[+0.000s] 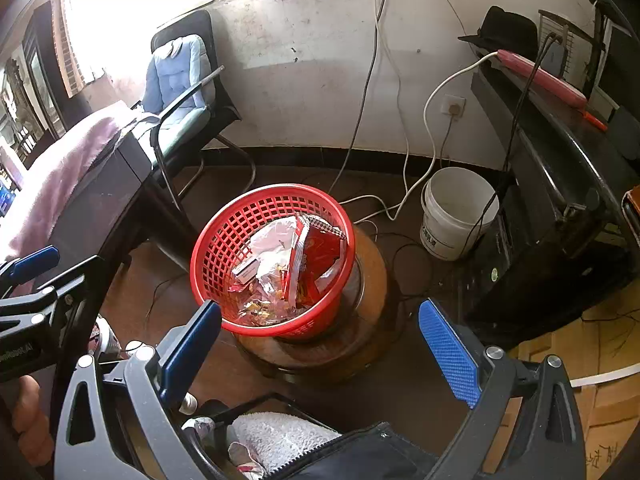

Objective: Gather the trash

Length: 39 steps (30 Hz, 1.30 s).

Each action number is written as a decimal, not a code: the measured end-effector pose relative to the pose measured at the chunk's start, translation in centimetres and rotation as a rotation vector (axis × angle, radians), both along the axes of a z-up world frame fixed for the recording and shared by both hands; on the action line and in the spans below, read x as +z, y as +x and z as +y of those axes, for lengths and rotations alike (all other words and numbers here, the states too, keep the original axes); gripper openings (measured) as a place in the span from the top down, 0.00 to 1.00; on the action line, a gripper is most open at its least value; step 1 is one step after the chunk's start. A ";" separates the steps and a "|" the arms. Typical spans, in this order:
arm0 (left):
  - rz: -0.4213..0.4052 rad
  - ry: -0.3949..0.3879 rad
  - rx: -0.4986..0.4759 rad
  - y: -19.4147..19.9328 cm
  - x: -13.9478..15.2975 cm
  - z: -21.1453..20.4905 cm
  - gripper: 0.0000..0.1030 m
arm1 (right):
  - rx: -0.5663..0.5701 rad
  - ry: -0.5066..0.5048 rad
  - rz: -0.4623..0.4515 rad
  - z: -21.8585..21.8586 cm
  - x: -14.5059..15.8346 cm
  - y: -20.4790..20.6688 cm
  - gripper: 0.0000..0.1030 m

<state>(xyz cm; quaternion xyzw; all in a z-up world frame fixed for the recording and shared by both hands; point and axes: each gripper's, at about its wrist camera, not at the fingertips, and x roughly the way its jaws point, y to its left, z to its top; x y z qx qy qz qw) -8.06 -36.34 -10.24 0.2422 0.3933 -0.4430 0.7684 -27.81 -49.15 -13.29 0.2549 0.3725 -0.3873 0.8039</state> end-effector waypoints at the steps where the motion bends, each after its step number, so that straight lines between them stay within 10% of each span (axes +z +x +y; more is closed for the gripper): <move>1: -0.002 0.000 -0.001 0.0 0.0 0.0 0.07 | -0.001 0.001 -0.001 0.0 0.0 0.0 0.06; 39: -0.004 0.020 -0.017 -0.4 -0.5 -0.2 0.07 | 0.002 0.002 -0.006 0.1 0.0 0.2 0.06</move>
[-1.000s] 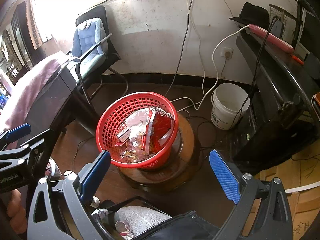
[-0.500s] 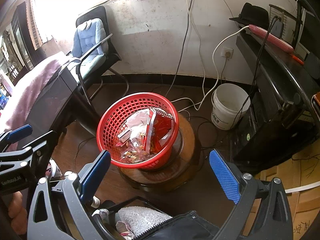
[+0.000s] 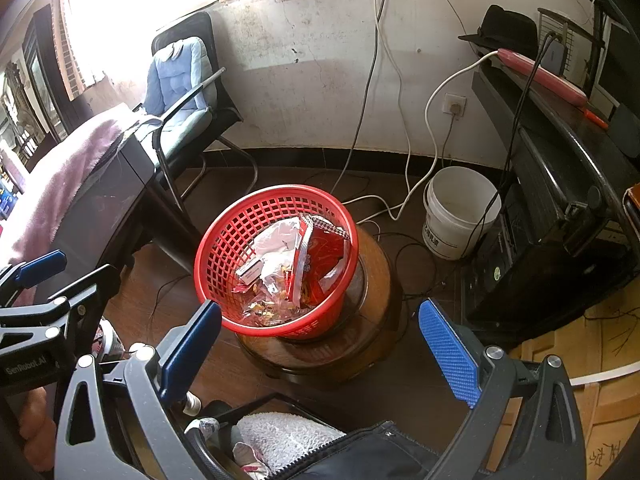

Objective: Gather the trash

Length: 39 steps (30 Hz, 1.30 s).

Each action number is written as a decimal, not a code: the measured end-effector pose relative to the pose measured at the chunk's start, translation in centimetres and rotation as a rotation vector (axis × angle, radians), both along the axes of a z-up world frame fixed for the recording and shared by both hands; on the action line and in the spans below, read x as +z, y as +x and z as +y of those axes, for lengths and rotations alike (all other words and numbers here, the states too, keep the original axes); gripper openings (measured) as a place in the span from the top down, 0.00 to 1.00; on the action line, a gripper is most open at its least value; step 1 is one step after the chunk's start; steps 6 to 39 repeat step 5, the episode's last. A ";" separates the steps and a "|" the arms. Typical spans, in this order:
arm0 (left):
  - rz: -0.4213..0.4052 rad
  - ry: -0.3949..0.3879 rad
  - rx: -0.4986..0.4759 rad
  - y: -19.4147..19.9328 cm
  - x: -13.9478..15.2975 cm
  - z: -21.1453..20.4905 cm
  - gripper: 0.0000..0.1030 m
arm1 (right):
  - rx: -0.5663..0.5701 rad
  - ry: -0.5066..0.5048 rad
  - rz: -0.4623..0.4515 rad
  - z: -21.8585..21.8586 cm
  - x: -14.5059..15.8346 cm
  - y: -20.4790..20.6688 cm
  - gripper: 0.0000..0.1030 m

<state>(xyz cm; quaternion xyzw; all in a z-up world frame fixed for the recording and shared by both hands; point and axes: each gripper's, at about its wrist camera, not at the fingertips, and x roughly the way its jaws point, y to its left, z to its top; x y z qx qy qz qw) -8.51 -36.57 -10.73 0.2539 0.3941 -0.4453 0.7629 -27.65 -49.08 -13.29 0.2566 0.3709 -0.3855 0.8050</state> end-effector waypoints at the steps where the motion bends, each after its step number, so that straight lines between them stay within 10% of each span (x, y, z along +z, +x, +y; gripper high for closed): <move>1: -0.006 0.000 0.004 0.0 0.0 0.0 0.07 | 0.001 0.000 0.000 0.0 0.0 0.0 0.06; 39: -0.003 -0.008 0.000 0.0 0.1 0.1 0.07 | 0.001 0.000 0.000 0.0 0.0 -0.1 0.06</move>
